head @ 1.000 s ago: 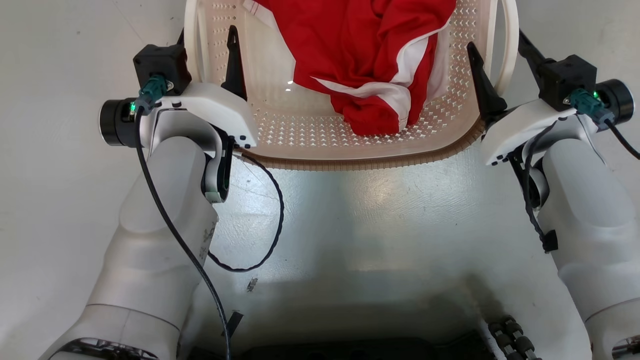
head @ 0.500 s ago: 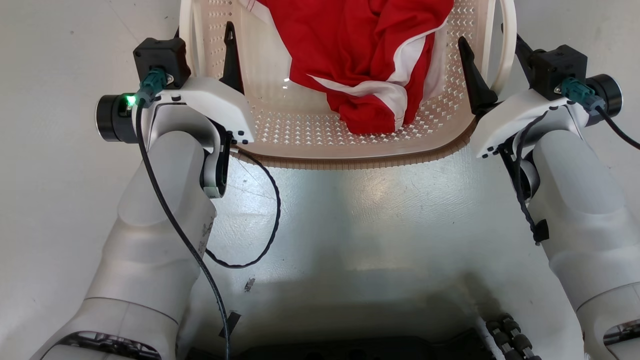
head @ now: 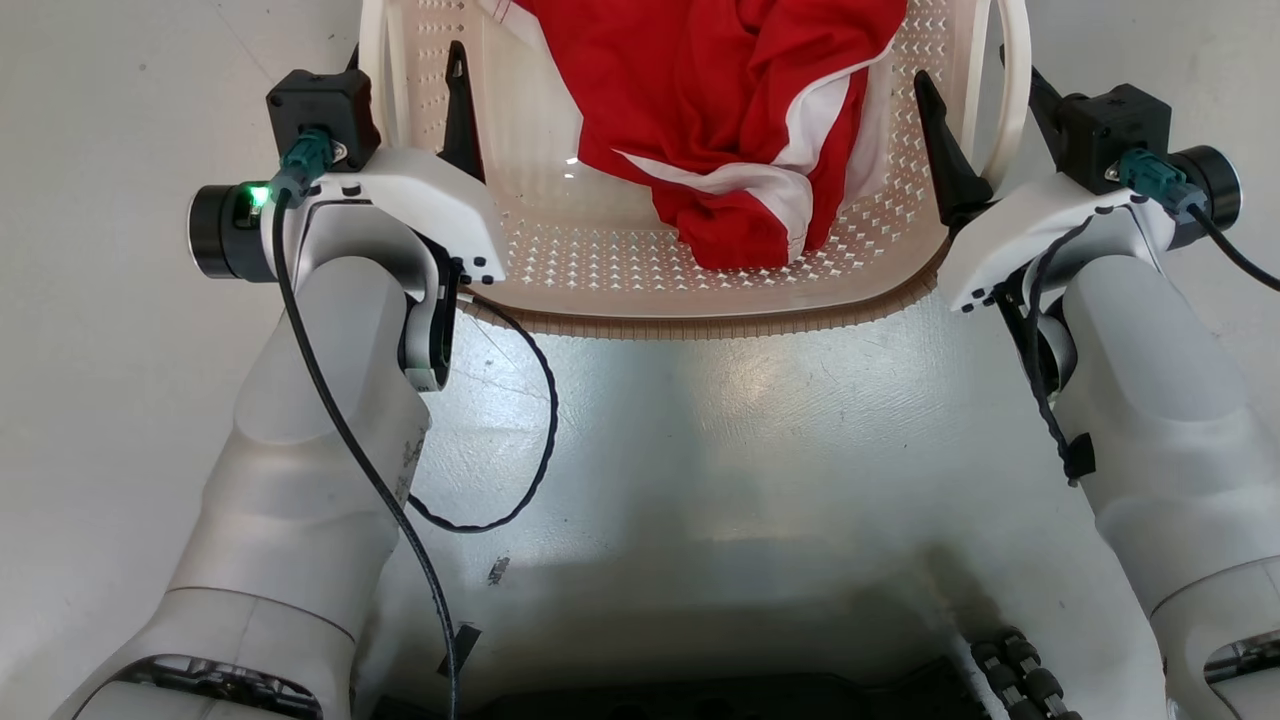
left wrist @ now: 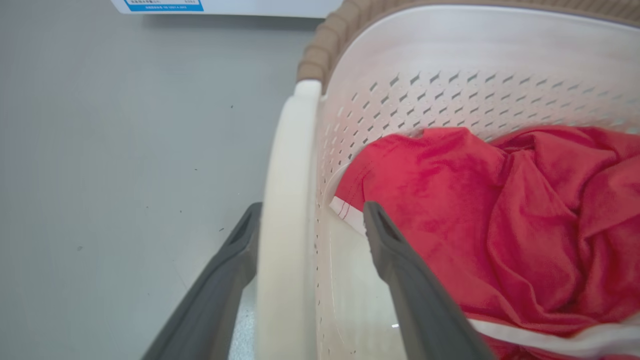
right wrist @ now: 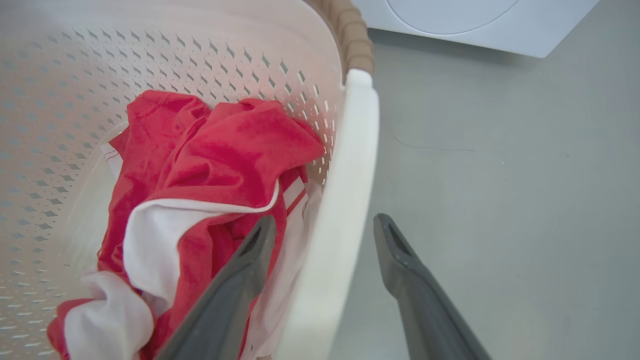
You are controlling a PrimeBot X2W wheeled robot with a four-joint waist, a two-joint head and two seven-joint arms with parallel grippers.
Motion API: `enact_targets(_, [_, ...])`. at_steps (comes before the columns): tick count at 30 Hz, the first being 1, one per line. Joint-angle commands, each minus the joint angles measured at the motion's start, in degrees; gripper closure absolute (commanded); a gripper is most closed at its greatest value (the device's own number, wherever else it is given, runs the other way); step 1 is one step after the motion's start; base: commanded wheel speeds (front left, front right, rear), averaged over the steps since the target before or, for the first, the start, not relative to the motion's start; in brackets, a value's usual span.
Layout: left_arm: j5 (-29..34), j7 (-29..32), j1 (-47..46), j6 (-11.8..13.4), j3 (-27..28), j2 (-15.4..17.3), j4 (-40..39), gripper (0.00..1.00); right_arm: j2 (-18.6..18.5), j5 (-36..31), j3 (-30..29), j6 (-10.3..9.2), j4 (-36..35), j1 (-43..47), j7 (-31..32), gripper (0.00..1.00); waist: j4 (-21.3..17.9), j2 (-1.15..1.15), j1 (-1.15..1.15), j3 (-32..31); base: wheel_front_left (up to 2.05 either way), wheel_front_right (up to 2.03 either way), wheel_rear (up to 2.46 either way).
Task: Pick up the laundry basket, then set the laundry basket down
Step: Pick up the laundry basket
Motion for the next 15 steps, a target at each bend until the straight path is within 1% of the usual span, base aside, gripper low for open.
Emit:
enact_targets(1, [0.5,-0.3,0.7,0.2,0.9,1.1,-0.5,0.0,1.0,0.4,0.9,0.34,-0.5,2.2,-0.4,0.0,0.0,0.0,0.0,0.0,0.0,0.0,0.0])
enact_targets(2, [0.5,-0.3,0.7,0.2,0.9,1.1,-0.5,0.0,1.0,0.5,1.0,0.34,-0.6,2.2,-0.4,0.0,0.0,0.0,0.0,0.0,0.0,0.0,0.0])
enact_targets(3, [0.5,-0.3,0.7,0.1,0.8,1.1,-0.5,0.06,1.0,0.5,1.0,0.34,-0.6,2.3,-0.4,0.51,0.0,0.0,0.0,0.0,0.0,0.0,0.0])
enact_targets(4, [0.2,-0.3,0.7,-0.4,0.8,1.1,-0.3,0.69,1.1,0.6,1.2,0.34,-0.7,2.3,-0.4,1.0,0.0,0.0,0.0,0.0,0.0,0.0,0.0])
enact_targets(5, [0.2,-0.3,0.7,-0.4,0.8,1.1,-0.3,0.69,1.1,0.6,1.2,0.34,-0.7,2.3,-0.4,1.0,0.0,0.0,0.0,0.0,0.0,0.0,0.0])
enact_targets(6, [-0.1,-0.3,0.7,-0.7,0.5,1.1,0.0,1.0,1.1,0.8,1.5,0.34,-0.8,2.4,-0.4,1.0,0.1,0.0,0.0,-0.1,0.0,0.0,0.0])
enact_targets(15, [-0.2,-0.3,0.4,-0.2,-1.0,1.1,1.4,1.0,0.9,0.9,1.6,0.34,0.7,2.7,-0.4,1.0,0.1,0.0,0.0,-1.2,0.0,0.0,0.0])
